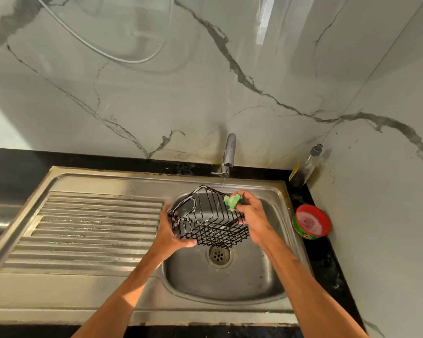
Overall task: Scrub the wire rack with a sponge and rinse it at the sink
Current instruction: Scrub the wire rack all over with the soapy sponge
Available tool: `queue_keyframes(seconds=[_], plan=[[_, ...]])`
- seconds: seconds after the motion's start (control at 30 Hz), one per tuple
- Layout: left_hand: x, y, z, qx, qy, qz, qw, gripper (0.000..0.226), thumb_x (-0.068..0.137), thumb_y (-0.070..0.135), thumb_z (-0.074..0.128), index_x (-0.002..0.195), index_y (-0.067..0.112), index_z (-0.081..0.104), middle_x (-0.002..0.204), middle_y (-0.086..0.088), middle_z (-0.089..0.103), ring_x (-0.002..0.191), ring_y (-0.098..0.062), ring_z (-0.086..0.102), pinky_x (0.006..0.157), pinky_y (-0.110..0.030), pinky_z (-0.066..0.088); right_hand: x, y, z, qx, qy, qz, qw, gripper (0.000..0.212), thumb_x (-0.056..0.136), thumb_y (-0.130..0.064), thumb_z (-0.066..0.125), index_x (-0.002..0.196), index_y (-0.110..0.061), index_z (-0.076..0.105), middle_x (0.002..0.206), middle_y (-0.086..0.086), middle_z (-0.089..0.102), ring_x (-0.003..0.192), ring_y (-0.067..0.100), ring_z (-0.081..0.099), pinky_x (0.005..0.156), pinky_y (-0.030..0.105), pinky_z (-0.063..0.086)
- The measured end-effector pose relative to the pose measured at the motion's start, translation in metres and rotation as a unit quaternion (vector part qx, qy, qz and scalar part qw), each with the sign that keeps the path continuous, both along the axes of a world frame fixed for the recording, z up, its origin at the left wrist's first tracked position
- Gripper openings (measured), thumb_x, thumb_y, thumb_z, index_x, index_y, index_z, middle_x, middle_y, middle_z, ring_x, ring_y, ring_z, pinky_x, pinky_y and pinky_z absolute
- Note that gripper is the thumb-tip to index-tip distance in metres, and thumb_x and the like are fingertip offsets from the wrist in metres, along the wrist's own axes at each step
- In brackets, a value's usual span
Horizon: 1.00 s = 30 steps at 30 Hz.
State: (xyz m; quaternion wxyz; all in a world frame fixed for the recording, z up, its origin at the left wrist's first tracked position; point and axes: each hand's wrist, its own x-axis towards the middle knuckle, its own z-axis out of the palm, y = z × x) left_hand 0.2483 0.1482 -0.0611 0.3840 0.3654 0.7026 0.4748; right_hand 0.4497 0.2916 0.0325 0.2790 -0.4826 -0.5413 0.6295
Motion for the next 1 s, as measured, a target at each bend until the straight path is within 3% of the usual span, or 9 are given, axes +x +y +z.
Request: queue_keyframes(seconds=[0.07, 0.13, 0.27, 0.37, 0.5, 0.6, 0.73, 0.87, 1.0], plan=[[0.001, 0.005, 0.003, 0.007, 0.066, -0.024, 0.998, 0.154, 0.035, 0.046, 0.103, 0.154, 0.047, 0.006, 0.155, 0.002, 0.034, 0.142, -0.018, 0.04, 0.12, -0.051, 0.032, -0.001, -0.001, 0.003, 0.025, -0.011, 0.001, 1.0, 0.037, 0.093, 0.01, 0.051, 0.098, -0.022, 0.069, 0.113, -0.001, 0.068, 0.096, 0.013, 0.058, 0.071, 0.029, 0.042], [0.01, 0.015, 0.019, 0.022, 0.138, -0.054, 0.989, 0.148, 0.038, 0.051, 0.1, 0.156, 0.04, 0.012, 0.157, 0.005, 0.028, 0.142, -0.014, 0.032, 0.118, -0.043, 0.029, -0.001, -0.002, 0.006, 0.043, -0.019, 0.002, 0.999, 0.036, 0.092, 0.012, 0.051, 0.099, -0.018, 0.068, 0.11, -0.001, 0.068, 0.091, 0.008, 0.058, 0.069, 0.021, 0.043], [0.024, 0.037, 0.038, 0.058, 0.17, -0.032, 0.983, 0.122, 0.045, 0.04, 0.101, 0.146, 0.028, 0.034, 0.137, 0.009, 0.048, 0.128, -0.011, 0.045, 0.111, -0.04, 0.042, -0.002, -0.011, 0.007, 0.087, -0.035, 0.033, 0.995, 0.028, 0.092, 0.011, 0.054, 0.104, -0.011, 0.068, 0.106, -0.001, 0.07, 0.086, -0.002, 0.062, 0.067, 0.014, 0.047], [0.023, 0.041, 0.036, 0.058, 0.174, -0.029, 0.983, 0.112, 0.043, 0.037, 0.101, 0.136, 0.025, 0.041, 0.123, 0.01, 0.054, 0.117, -0.011, 0.052, 0.103, -0.038, 0.047, 0.001, -0.007, 0.006, 0.148, -0.075, 0.042, 0.985, 0.028, 0.09, 0.004, 0.064, 0.1, -0.021, 0.073, 0.1, -0.01, 0.073, 0.092, -0.003, 0.066, 0.084, 0.02, 0.054], [0.028, 0.04, 0.033, 0.077, 0.203, -0.024, 0.976, 0.113, 0.044, 0.036, 0.101, 0.139, 0.026, 0.039, 0.131, 0.007, 0.051, 0.121, -0.012, 0.048, 0.105, -0.032, 0.041, 0.0, 0.001, 0.006, 0.357, -0.239, -0.037, 0.902, 0.034, 0.086, -0.006, 0.072, 0.113, -0.026, 0.074, 0.109, -0.009, 0.075, 0.099, 0.007, 0.07, 0.094, 0.035, 0.055], [0.032, 0.043, 0.036, 0.094, 0.207, -0.038, 0.973, 0.112, 0.042, 0.036, 0.101, 0.137, 0.024, 0.042, 0.127, 0.01, 0.049, 0.119, -0.014, 0.048, 0.102, -0.031, 0.04, -0.03, -0.019, 0.013, 0.435, -0.186, 0.01, 0.881, 0.032, 0.085, 0.008, 0.067, 0.108, -0.014, 0.076, 0.109, 0.001, 0.075, 0.098, 0.013, 0.07, 0.09, 0.031, 0.058], [0.031, 0.041, 0.037, 0.106, 0.17, -0.041, 0.979, 0.112, 0.04, 0.044, 0.098, 0.135, 0.03, 0.041, 0.13, 0.009, 0.054, 0.119, -0.013, 0.052, 0.103, -0.027, 0.042, -0.042, -0.035, 0.003, 0.561, -0.206, 0.127, 0.791, 0.042, 0.079, 0.015, 0.067, 0.113, -0.01, 0.074, 0.118, 0.008, 0.071, 0.111, 0.024, 0.064, 0.091, 0.036, 0.058], [0.026, 0.038, 0.036, 0.09, 0.157, -0.026, 0.983, 0.113, 0.04, 0.043, 0.101, 0.135, 0.029, 0.041, 0.128, 0.007, 0.056, 0.12, -0.013, 0.053, 0.102, -0.034, 0.046, -0.025, -0.011, -0.004, 0.513, -0.242, 0.025, 0.823, 0.044, 0.079, 0.017, 0.066, 0.112, -0.01, 0.074, 0.116, 0.007, 0.073, 0.11, 0.022, 0.067, 0.096, 0.039, 0.056], [0.02, 0.042, 0.032, 0.103, 0.14, -0.016, 0.985, 0.108, 0.042, 0.04, 0.099, 0.134, 0.02, 0.046, 0.125, 0.004, 0.062, 0.117, -0.015, 0.06, 0.099, -0.043, 0.052, -0.047, -0.049, -0.005, 0.614, -0.178, 0.145, 0.756, 0.04, 0.078, 0.013, 0.059, 0.108, -0.01, 0.076, 0.116, 0.004, 0.073, 0.113, 0.018, 0.066, 0.103, 0.034, 0.051]])
